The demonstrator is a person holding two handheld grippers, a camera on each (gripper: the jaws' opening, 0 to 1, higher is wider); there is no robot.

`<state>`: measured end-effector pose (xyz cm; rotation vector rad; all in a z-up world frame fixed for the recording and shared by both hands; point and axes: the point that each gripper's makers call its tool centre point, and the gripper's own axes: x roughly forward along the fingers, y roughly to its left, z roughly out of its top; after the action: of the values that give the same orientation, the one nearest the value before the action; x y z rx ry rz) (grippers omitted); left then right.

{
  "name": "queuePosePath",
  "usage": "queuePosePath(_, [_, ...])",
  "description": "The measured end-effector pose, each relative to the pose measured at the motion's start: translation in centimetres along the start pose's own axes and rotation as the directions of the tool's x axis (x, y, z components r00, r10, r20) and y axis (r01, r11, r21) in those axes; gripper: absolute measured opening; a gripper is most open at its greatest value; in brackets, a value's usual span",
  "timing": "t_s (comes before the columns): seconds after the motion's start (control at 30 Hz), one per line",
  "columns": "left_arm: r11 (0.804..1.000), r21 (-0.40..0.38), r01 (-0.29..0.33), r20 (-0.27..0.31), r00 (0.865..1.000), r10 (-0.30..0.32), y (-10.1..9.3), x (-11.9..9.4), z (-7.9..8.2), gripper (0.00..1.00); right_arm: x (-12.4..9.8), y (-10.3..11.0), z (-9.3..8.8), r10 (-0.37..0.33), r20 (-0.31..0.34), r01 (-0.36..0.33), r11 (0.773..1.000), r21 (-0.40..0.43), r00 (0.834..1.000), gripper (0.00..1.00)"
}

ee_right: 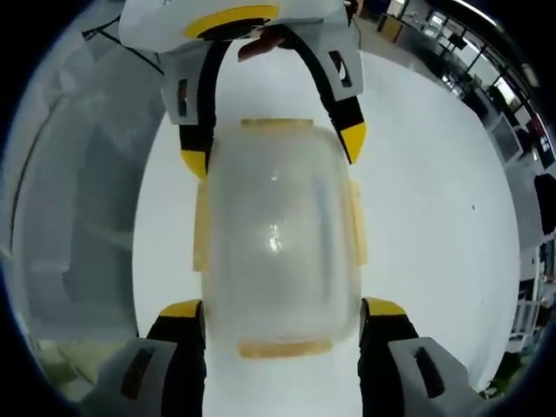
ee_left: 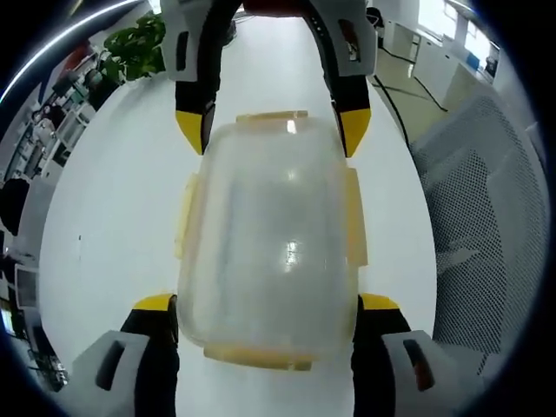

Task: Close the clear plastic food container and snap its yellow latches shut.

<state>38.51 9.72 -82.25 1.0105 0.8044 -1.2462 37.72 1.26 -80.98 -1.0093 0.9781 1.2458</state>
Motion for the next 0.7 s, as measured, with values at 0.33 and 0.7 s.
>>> queuePosePath(0.33, [1.000, -0.014, -0.006, -0.004, 1.000, 0.006, -0.1, -0.6, -1.5, 0.82, 0.5, 0.1, 1.4, 0.002, 0.000, -0.002, 1.000, -0.013, 1.000, 0.71])
queuePosePath(0.7, [0.999, -0.029, -0.014, 0.007, 1.000, 0.014, -0.1, -1.1, -2.6, 0.82, 0.8, 0.1, 2.6, 0.005, -0.011, -0.006, 1.000, -0.025, 1.000, 0.71])
